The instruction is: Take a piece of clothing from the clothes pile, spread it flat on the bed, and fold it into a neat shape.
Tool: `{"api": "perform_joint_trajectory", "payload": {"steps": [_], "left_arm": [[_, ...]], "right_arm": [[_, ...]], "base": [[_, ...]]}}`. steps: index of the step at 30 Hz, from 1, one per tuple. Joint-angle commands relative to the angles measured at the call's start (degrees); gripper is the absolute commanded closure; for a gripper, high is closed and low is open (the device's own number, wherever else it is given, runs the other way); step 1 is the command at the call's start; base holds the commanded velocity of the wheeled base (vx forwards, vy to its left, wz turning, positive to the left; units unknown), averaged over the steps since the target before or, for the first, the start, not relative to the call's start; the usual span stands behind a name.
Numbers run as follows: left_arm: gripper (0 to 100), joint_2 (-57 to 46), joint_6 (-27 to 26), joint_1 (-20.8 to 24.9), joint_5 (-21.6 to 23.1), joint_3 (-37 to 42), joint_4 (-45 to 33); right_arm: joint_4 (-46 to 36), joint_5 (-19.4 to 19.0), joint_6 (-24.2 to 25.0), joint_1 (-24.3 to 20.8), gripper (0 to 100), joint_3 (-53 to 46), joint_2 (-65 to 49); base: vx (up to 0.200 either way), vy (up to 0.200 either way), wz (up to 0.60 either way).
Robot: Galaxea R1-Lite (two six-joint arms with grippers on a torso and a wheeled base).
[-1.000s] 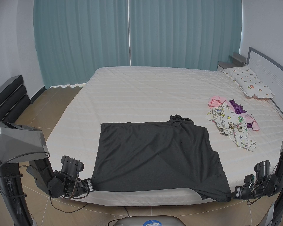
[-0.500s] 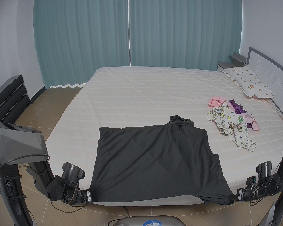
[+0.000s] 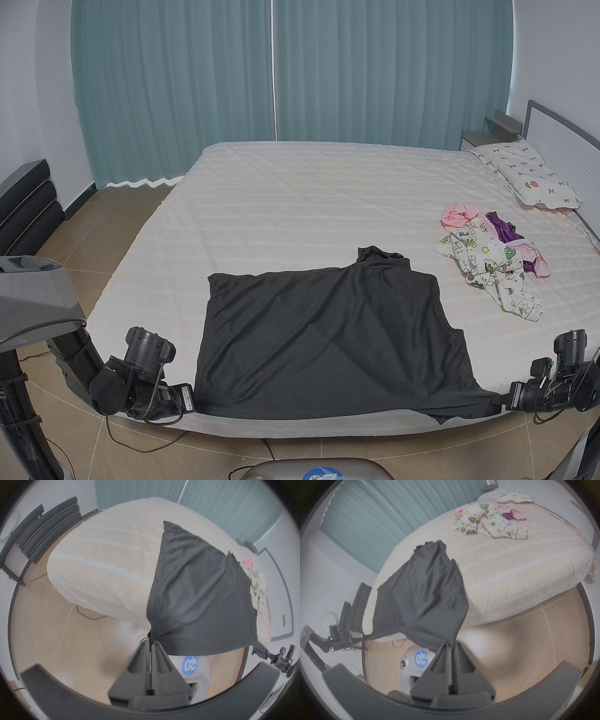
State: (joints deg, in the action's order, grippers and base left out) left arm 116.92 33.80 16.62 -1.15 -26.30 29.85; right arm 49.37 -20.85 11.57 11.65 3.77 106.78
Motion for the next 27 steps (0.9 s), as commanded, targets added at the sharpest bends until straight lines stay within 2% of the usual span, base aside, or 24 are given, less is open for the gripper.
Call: {"api": "perform_joint_trajectory", "payload": {"steps": [1, 9, 14, 21, 27], "left_arm": [[100, -1.7, 1.4, -0.3, 0.2, -2.5, 0.0], [100, -1.4, 7.3, -1.1, -0.3, -9.4, -0.5], [100, -3.5, 9.2, -0.9, -0.7, -9.4, -0.5], [100, -5.5, 9.8, -2.2, -1.7, -8.7, -0.7], [100, -9.7, 10.0, -2.1, -1.7, -4.6, -3.0]], "right_arm": [[0.2, -0.2, 1.6, -0.7, 100, 2.9, -3.2], [0.2, -0.2, 5.5, -1.2, 100, 8.4, -3.2], [0.5, 0.3, 7.8, -3.0, 100, 10.3, -3.7], [1.2, 0.3, 7.9, -3.4, 100, 9.8, -5.2], [1.1, 0.3, 7.5, -3.3, 100, 7.6, -7.1]], "base": [[0.000, 0.000, 0.00], [0.000, 0.000, 0.00], [0.000, 0.000, 0.00], [0.000, 0.000, 0.00], [0.000, 0.000, 0.00]]}}
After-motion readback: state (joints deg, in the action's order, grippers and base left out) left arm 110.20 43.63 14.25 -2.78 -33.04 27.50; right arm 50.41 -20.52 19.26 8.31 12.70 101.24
